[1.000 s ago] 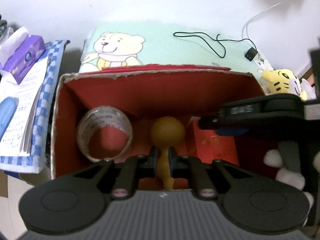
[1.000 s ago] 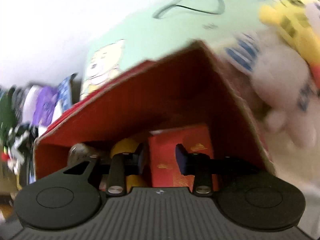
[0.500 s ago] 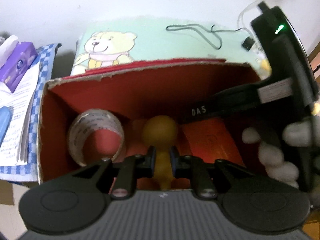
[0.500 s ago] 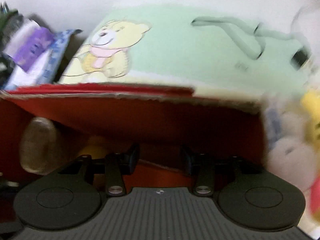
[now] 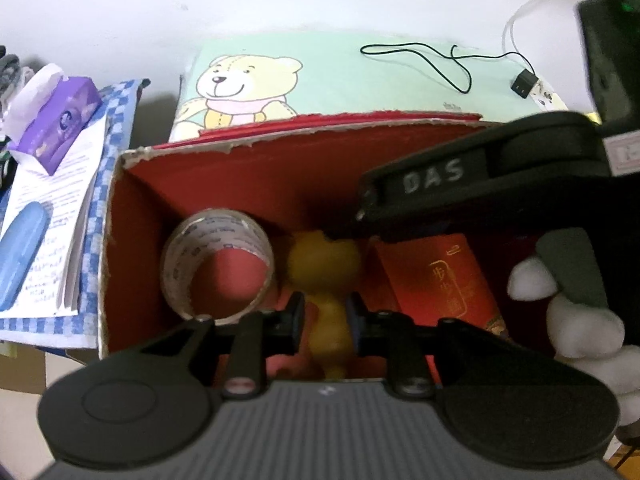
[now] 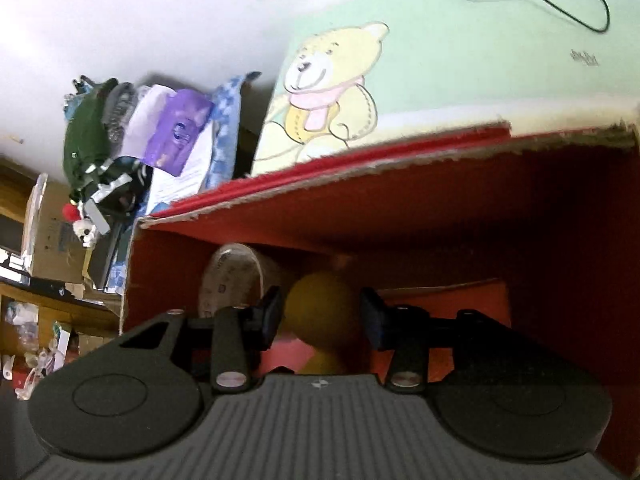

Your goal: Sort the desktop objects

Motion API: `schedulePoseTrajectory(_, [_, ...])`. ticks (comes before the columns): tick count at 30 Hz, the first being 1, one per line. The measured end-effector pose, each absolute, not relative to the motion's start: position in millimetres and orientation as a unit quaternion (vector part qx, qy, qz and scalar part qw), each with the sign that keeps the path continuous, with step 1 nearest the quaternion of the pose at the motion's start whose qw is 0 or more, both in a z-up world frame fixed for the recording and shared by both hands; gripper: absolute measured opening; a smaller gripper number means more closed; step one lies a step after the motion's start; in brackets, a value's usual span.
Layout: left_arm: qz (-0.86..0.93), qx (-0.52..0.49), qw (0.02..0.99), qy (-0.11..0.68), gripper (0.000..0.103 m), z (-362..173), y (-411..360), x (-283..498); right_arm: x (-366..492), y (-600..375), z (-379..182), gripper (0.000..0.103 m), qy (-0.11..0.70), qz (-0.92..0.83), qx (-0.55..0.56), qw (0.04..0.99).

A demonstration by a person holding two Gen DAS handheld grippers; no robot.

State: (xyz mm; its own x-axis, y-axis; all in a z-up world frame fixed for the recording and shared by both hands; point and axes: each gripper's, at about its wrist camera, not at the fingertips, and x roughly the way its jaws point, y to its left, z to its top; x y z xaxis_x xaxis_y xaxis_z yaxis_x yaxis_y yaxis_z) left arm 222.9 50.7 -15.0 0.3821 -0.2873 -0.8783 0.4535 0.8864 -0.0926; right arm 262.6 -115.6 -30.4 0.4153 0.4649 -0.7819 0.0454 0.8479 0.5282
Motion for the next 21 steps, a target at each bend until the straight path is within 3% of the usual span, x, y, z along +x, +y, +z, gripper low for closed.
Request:
schedulePoseTrajectory(8, [-0.244,0.065,0.829,0.499,0.026,-2.9,48.1,214.5,243.3,-124.1,-1.6,0.047,0.471,0.075,0.178,0.861])
schedulePoseTrajectory(17, [-0.304,0.02,0.807,0.505,0.024,-0.3,19.9,222.1,209.1,-162.5,16.0,0.046,0.423,0.076,0.248,0.868])
schedulePoseTrajectory(21, [-0.327,0.001,0.787,0.524,0.023,-6.1,3.6,225.5,185.3,-177.4,20.7,0.04,0.402,0.063,0.265,0.874])
